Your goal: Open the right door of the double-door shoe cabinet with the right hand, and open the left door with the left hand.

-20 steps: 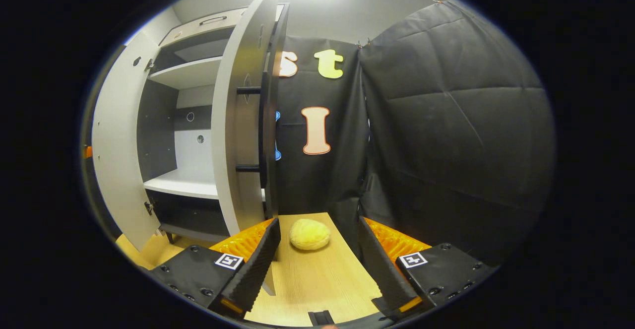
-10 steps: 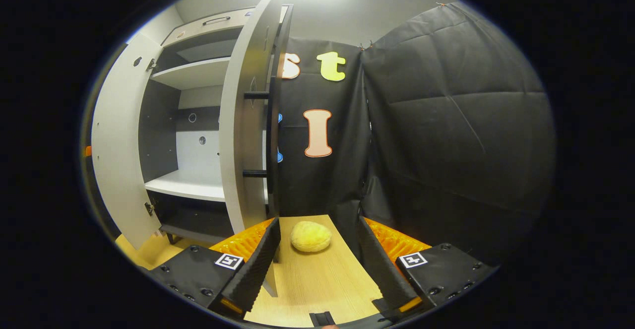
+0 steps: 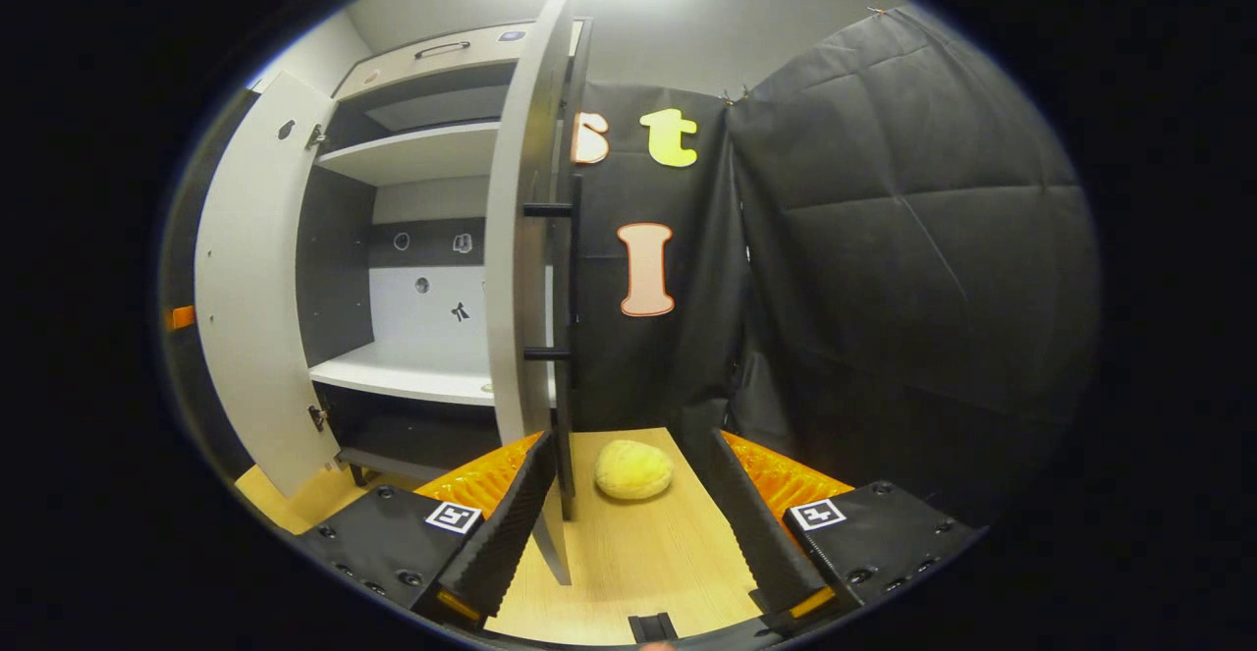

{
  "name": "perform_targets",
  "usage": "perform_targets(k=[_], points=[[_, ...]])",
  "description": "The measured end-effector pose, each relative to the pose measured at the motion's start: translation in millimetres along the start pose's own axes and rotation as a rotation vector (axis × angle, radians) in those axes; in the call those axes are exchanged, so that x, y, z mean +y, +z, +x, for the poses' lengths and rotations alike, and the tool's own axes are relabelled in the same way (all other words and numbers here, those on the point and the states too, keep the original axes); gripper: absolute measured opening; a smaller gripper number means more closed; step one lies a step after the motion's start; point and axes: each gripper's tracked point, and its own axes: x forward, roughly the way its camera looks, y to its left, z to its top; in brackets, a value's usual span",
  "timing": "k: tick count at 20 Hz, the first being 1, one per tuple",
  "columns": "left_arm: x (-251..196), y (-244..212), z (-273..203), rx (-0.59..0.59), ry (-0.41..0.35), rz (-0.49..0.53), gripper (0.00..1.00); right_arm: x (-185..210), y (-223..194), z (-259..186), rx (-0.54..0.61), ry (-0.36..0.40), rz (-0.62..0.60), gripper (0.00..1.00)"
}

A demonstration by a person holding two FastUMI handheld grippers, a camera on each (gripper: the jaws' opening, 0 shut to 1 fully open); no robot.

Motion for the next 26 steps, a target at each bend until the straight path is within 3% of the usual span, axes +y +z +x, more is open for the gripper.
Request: perform_targets(k=[4, 5, 7, 8, 9, 11, 15, 16, 17, 20, 21, 22, 24, 26], points=[[-3.1, -4.8, -29.9, -0.025, 0.012, 0.035, 0.11, 13.7, 7.0, -8.9, -0.033, 0.036, 0.004, 0.98], [-5.2, -4.7, -36.7, -0.036, 0.016, 0.038, 0.29, 16.1, 10.2, -13.0, -0.048, 0.043, 0.007, 0.98], [-8.8, -6.1, -50.7, -0.062, 0.027, 0.026, 0.49, 18.1, 15.6, -17.7, -0.068, 0.048, 0.009, 0.98], [-11.8, -8.5, -58.0, -0.071, 0.03, 0.017, 0.59, 19.6, 16.7, -23.4, -0.088, 0.054, 0.014, 0.93], [-12.2, -10.2, -65.0, -0.08, 0.038, 0.012, 0.69, 21.3, 15.7, -27.4, -0.096, 0.061, 0.018, 0.98], [-6.2, -12.7, -76.0, -0.111, 0.068, 0.003, 0.85, 25.4, 15.7, -35.2, -0.11, 0.078, 0.026, 0.98], [6.5, -17.1, -98.1, -0.153, 0.138, 0.02, 0.85, 24.9, 24.5, -48.6, -0.169, 0.09, 0.035, 0.98], [8.9, -15.8, -101.9, -0.164, 0.147, 0.049, 0.85, 24.4, 26.2, -50.9, -0.178, 0.088, 0.037, 0.93], [11.9, -11.5, -105.9, -0.174, 0.16, 0.083, 0.85, 22.9, 28.7, -52.6, -0.185, 0.087, 0.035, 0.98], [11.8, -3.7, -112.7, -0.187, 0.164, 0.142, 0.85, 22.4, 32.8, -54.4, -0.197, 0.081, 0.04, 0.98], [9.8, -2.8, -114.6, -0.188, 0.16, 0.14, 0.85, 21.6, 33.4, -55.4, -0.201, 0.078, 0.046, 0.93], [9.3, -4.0, -114.5, -0.185, 0.155, 0.134, 0.85, 21.0, 34.1, -55.5, -0.204, 0.076, 0.051, 0.98], [10.3, -5.9, -112.5, -0.181, 0.153, 0.126, 0.85, 21.3, 33.2, -56.0, -0.2, 0.08, 0.05, 0.93], [12.1, -9.3, -112.8, -0.169, 0.154, 0.132, 0.85, 20.9, 34.3, -56.1, -0.205, 0.075, 0.038, 0.98]])
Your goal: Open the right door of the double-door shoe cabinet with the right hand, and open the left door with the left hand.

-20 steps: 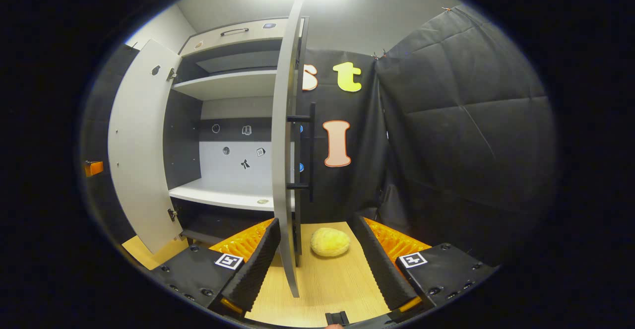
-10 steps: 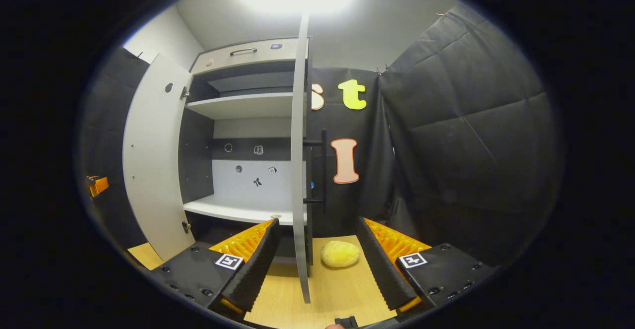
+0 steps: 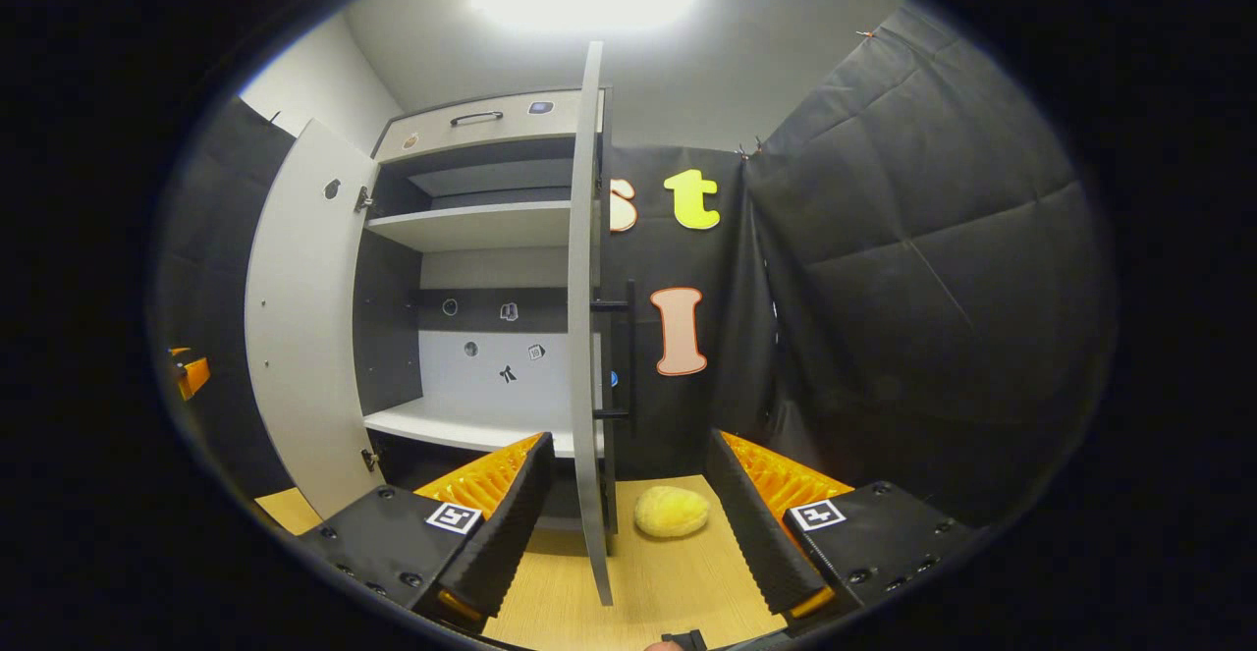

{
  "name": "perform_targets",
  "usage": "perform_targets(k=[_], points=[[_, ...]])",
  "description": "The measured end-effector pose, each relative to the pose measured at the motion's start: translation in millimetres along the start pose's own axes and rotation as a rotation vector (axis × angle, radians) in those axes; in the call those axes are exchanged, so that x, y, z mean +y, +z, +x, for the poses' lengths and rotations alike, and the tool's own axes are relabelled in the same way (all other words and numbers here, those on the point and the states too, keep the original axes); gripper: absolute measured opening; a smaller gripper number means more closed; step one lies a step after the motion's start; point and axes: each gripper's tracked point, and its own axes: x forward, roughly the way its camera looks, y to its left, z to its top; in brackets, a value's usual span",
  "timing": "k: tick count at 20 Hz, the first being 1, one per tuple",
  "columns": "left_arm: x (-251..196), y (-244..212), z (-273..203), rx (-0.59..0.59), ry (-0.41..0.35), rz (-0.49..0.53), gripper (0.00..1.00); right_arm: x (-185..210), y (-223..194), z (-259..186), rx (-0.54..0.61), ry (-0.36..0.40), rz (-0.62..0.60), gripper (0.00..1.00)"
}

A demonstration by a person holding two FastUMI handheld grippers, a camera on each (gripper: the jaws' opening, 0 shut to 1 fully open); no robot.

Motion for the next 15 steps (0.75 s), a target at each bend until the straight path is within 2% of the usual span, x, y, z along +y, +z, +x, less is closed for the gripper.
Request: perform_targets(k=[6, 7, 8, 10, 11, 13, 14, 15], points=[[-0.4, 1.6, -0.1, 0.0, -0.01, 0.015, 0.85, 3.6, 2.3, -1.2, -0.003, 0.011, -0.001, 0.98], [0.3, 2.1, -0.2, -0.001, -0.01, 0.017, 0.85, 2.5, 3.4, -1.4, -0.003, 0.011, -0.001, 0.93], [-0.1, 2.3, 0.1, -0.002, -0.009, 0.018, 0.85, 1.1, 3.8, -2.0, -0.004, 0.007, -0.001, 0.98], [-0.8, 3.0, 0.7, -0.004, -0.011, 0.015, 0.85, 1.7, 4.9, -1.5, -0.004, 0.007, 0.001, 0.98], [-1.6, 2.6, 0.7, -0.002, -0.017, 0.011, 0.85, 3.0, 4.7, -1.3, -0.002, 0.012, 0.005, 0.93], [-2.5, 3.0, 0.3, 0.001, -0.028, 0.005, 0.85, 2.8, 5.1, -1.3, -0.002, 0.02, 0.005, 0.93], [-2.8, 2.6, 0.4, 0.0, -0.031, 0.006, 0.85, 2.4, 6.1, -1.5, -0.005, 0.02, -0.002, 0.98], [-2.3, 3.2, 0.2, -0.002, -0.031, 0.008, 0.85, 3.0, 6.9, -2.3, -0.007, 0.02, -0.008, 0.98]])
